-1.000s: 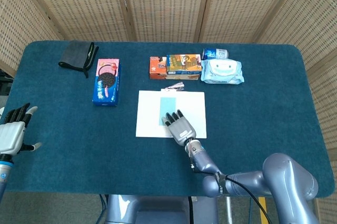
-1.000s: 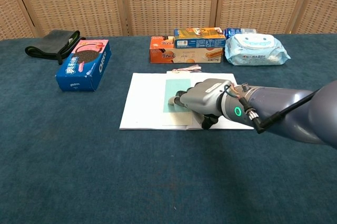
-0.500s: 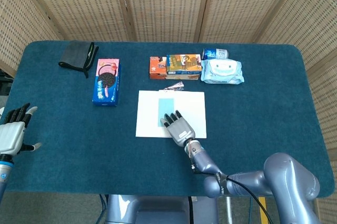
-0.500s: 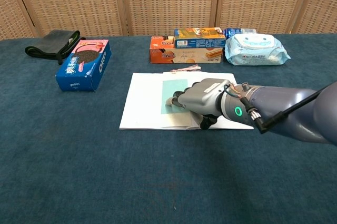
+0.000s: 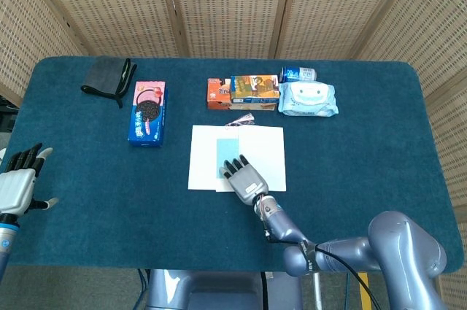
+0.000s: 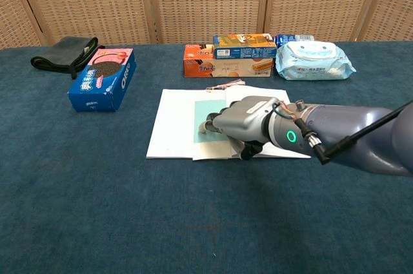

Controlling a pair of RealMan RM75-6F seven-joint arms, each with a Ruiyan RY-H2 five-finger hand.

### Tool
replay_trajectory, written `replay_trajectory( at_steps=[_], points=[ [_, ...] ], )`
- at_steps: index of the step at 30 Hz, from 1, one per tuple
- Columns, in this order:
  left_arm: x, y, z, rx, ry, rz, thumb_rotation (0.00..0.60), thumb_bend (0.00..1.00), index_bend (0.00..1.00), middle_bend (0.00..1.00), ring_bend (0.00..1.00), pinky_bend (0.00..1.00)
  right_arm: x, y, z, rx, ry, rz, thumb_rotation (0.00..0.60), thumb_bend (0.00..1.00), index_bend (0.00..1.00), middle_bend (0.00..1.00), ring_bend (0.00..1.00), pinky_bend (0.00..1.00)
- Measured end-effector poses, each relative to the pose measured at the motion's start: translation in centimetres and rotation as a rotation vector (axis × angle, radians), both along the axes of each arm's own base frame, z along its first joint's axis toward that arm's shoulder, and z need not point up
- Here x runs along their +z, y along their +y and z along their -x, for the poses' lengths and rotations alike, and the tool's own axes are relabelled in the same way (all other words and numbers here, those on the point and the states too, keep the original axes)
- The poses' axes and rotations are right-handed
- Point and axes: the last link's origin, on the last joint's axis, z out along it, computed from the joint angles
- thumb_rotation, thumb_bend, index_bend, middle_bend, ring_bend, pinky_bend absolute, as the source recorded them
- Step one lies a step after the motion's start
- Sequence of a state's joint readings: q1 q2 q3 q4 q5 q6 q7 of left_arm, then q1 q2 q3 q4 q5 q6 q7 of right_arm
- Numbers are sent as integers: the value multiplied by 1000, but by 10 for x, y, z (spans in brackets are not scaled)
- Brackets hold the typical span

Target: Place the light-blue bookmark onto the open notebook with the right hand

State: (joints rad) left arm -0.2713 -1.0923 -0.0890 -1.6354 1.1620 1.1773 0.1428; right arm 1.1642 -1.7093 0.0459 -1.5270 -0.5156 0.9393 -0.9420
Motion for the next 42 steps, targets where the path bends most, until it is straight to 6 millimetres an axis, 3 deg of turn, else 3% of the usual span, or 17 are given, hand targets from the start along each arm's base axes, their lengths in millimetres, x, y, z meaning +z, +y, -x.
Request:
replay_trajectory(
  at_steps=[19,28,34,42],
  points=[
    [0,0,1,-2,-2,1,600,0,0,0,0,0,14,-17,-23,112,-170,-17,600,1000,0,0,0,0],
    [0,4,3,18,1,-1,600,0,0,0,0,0,27,-30,-23,310,-81,-121,600,1000,0,0,0,0],
    [-4,8,4,31,11,7,600,0,0,0,0,0,31,-34,-12,434,-36,-157,600,1000,0,0,0,0],
    [-5,10,4,41,11,8,600,0,0,0,0,0,28,-56,18,447,7,-154,600,1000,0,0,0,0]
  ],
)
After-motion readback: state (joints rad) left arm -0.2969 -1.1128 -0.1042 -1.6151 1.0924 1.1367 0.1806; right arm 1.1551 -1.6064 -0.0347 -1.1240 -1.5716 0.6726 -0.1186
